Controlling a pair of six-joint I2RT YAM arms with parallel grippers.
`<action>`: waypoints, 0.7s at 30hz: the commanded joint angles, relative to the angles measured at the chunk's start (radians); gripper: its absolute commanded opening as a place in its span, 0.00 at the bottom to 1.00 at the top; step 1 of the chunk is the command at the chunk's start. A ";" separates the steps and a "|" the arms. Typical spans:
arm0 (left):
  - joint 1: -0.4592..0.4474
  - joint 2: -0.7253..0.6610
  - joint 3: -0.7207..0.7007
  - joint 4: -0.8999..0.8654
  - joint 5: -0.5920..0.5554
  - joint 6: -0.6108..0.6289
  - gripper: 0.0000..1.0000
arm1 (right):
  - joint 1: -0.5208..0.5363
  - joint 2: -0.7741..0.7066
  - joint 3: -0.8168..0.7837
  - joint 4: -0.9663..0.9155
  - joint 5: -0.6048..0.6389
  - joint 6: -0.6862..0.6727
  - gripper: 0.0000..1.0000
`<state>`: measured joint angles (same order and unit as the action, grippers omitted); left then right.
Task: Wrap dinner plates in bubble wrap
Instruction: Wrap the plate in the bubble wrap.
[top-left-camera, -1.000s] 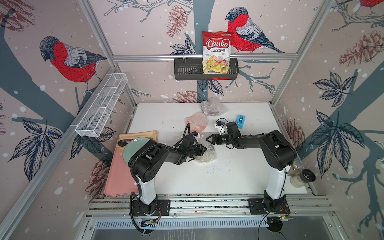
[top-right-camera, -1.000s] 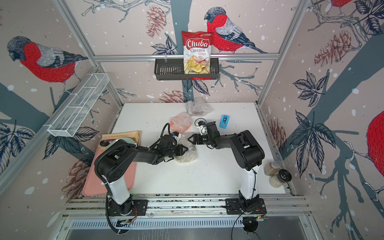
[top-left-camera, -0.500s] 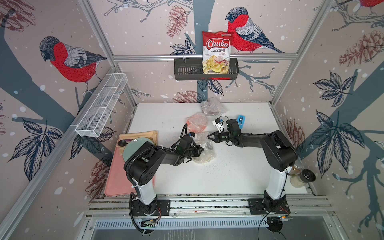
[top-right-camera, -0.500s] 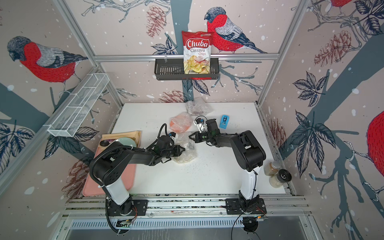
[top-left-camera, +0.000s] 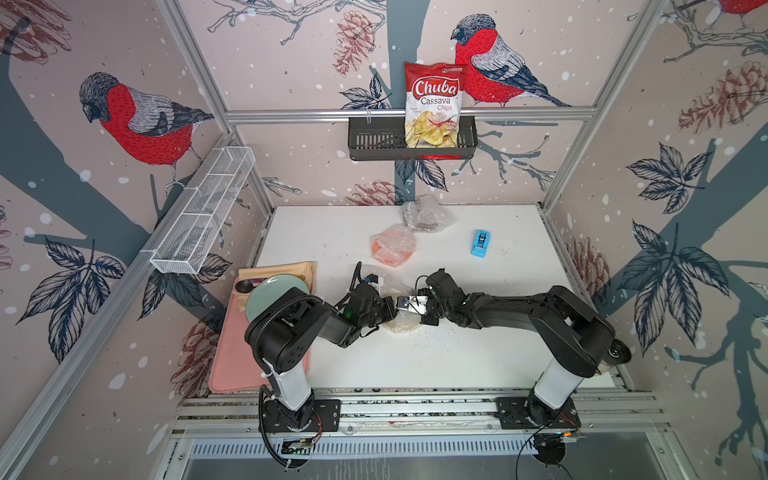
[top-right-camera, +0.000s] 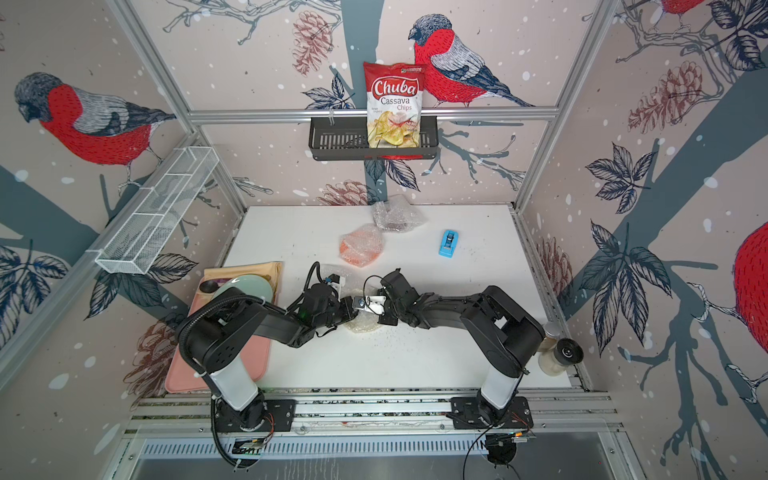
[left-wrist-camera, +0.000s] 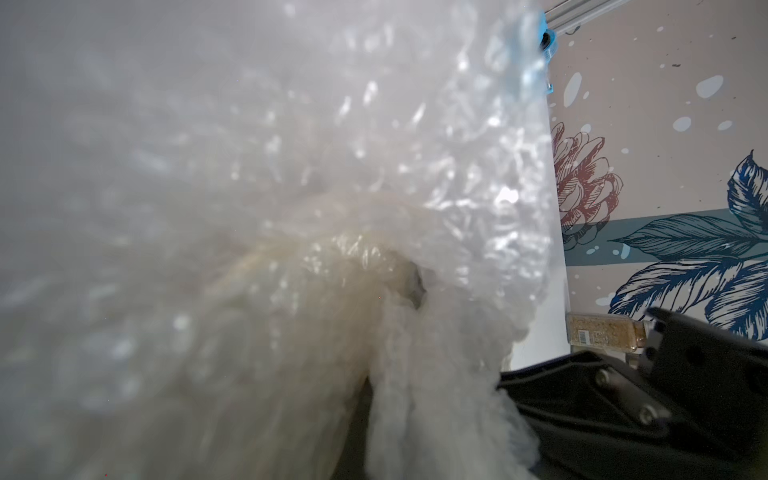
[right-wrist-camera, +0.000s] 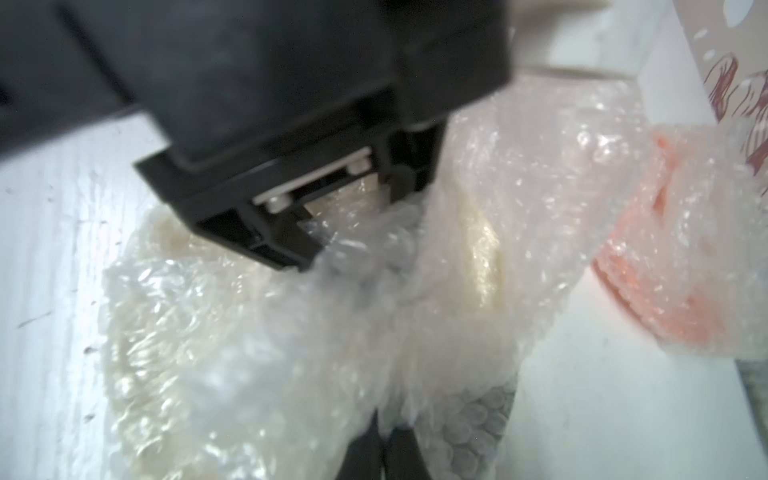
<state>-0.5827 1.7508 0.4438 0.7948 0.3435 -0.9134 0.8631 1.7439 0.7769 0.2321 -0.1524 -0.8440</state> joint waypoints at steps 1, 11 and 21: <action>0.011 -0.044 -0.038 -0.170 -0.096 -0.049 0.16 | 0.029 0.042 -0.030 -0.105 0.062 -0.152 0.00; 0.024 -0.233 -0.063 -0.085 -0.121 -0.133 0.89 | 0.044 0.098 -0.051 -0.073 0.133 -0.203 0.00; -0.024 -0.143 0.141 -0.503 -0.213 -0.106 0.97 | 0.080 0.100 -0.061 -0.017 0.182 -0.224 0.00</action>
<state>-0.6003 1.5871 0.5564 0.5060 0.1978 -1.0138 0.9401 1.8301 0.7319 0.4572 -0.0074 -1.0538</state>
